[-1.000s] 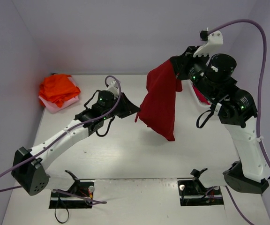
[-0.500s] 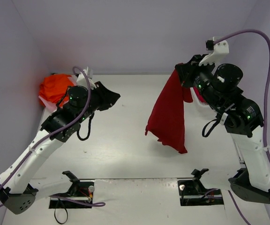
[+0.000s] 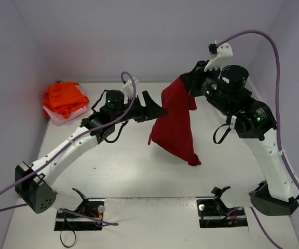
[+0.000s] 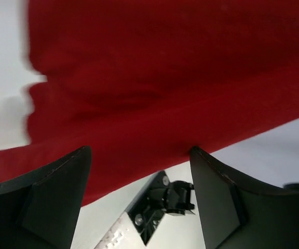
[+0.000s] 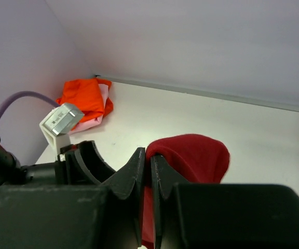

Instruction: Fold and stack the t-shirts

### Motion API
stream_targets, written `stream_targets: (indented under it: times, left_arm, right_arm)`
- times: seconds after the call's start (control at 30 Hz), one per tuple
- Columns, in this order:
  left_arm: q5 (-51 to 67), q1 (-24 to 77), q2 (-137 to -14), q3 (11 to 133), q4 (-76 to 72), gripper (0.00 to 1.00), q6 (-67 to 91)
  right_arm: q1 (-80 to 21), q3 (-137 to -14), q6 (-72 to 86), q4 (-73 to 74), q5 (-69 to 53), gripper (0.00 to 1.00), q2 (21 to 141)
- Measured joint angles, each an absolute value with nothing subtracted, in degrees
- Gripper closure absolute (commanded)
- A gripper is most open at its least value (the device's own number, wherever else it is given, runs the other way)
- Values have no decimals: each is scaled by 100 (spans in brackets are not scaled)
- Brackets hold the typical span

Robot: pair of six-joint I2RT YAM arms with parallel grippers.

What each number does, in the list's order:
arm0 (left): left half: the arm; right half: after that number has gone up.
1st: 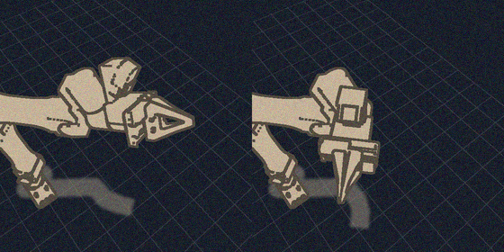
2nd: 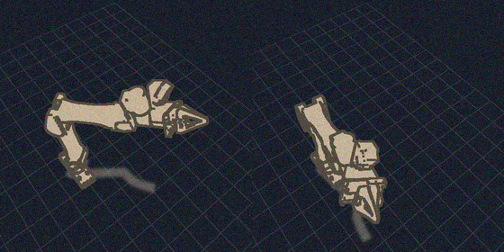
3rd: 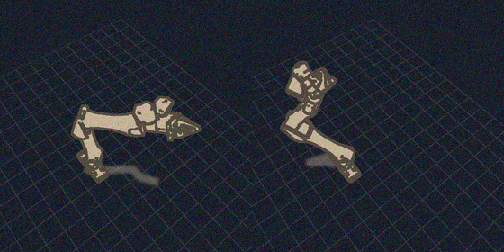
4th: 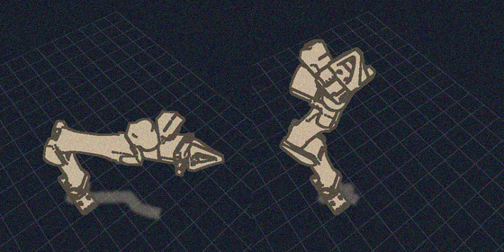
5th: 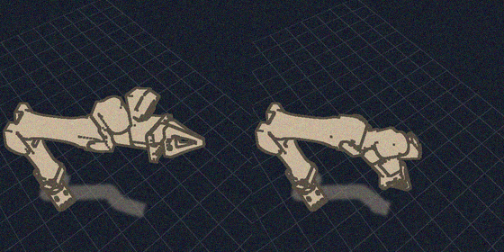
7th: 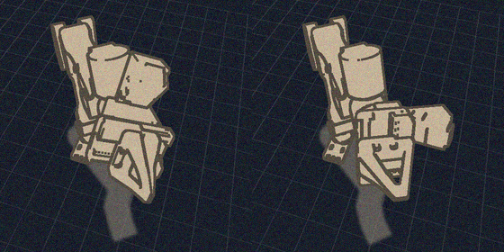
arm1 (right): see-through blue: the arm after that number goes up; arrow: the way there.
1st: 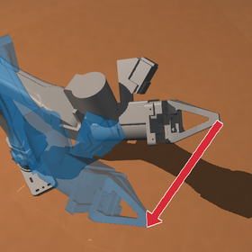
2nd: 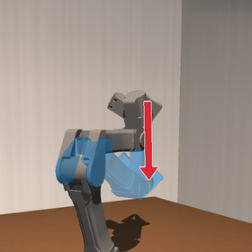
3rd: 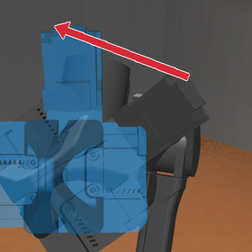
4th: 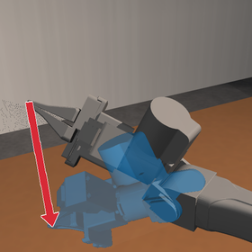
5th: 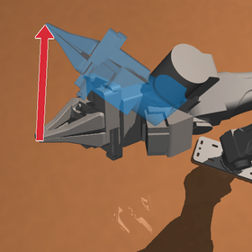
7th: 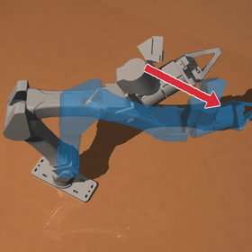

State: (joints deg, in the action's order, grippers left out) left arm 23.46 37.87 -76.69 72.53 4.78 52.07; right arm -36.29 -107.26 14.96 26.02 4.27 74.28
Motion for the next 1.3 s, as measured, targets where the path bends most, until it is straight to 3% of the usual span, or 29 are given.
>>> stream_targets:
  times: [0.27, 0.33, 0.37, 0.4, 0.47, 0.5, 0.53, 0.77, 1.0, 1.03, 1.07, 1.1, 1.13, 1.17, 1.2, 1.3]
  left_arm:
    - [3175, 3997, -7787, 7234, -543, 29, 5559]
    - [3269, 4014, -7754, 7177, -753, 36, 5645]
    - [3308, 4014, -7734, 7137, -812, 42, 5675]
    - [3323, 4014, -7721, 7107, -845, 58, 5699]
    - [3330, 4014, -7712, 7067, -882, 78, 5739]
    - [3330, 4012, -7712, 7054, -891, 95, 5730]
    - [3332, 4012, -7714, 7046, -884, 100, 5743]
    - [3242, 4012, -7671, 6969, -823, 100, 5607]
    - [2453, 4007, -7225, 7017, 397, 100, 5258]
    - [2349, 3994, -7131, 7039, 580, 100, 5229]
    - [2274, 3968, -7041, 7063, 733, 100, 5210]
    - [2200, 3946, -6952, 7078, 834, 100, 5201]
    - [2134, 3918, -6871, 7096, 926, 100, 5183]
    - [2060, 3887, -6792, 7122, 1015, 100, 5166]
    - [1986, 3868, -6718, 7168, 1120, 100, 5148]
    - [1758, 3776, -6558, 7338, 1450, 100, 5063]
  right_arm:
    - [-3629, -10678, 1516, 2596, 360, 100, 7435]
    - [-3629, -10641, 1520, 2596, 360, 100, 7448]
    - [-3629, -10632, 1535, 2596, 353, 100, 7465]
    - [-3629, -10628, 1544, 2596, 342, 100, 7487]
    - [-3629, -10621, 1575, 2596, 303, 100, 7537]
    - [-3629, -10621, 1588, 2593, 276, 100, 7566]
    - [-3629, -10615, 1605, 2593, 255, 100, 7585]
    - [-3629, -10466, 1623, 2563, 246, 100, 7625]
    - [-3629, -9861, 1612, 2493, 331, 100, 7387]
    - [-3629, -9732, 1614, 2502, 355, 95, 7310]
    - [-3629, -9601, 1621, 2508, 373, 81, 7227]
    - [-3629, -9480, 1643, 2512, 384, 62, 7150]
    - [-3629, -9378, 1682, 2515, 397, 21, 7083]
    - [-3629, -9268, 1680, 2517, 408, 6, 7013]
    - [-3629, -9177, 1653, 2515, 412, 0, 6956]
    - [-3629, -8877, 1649, 2534, 432, 0, 6779]
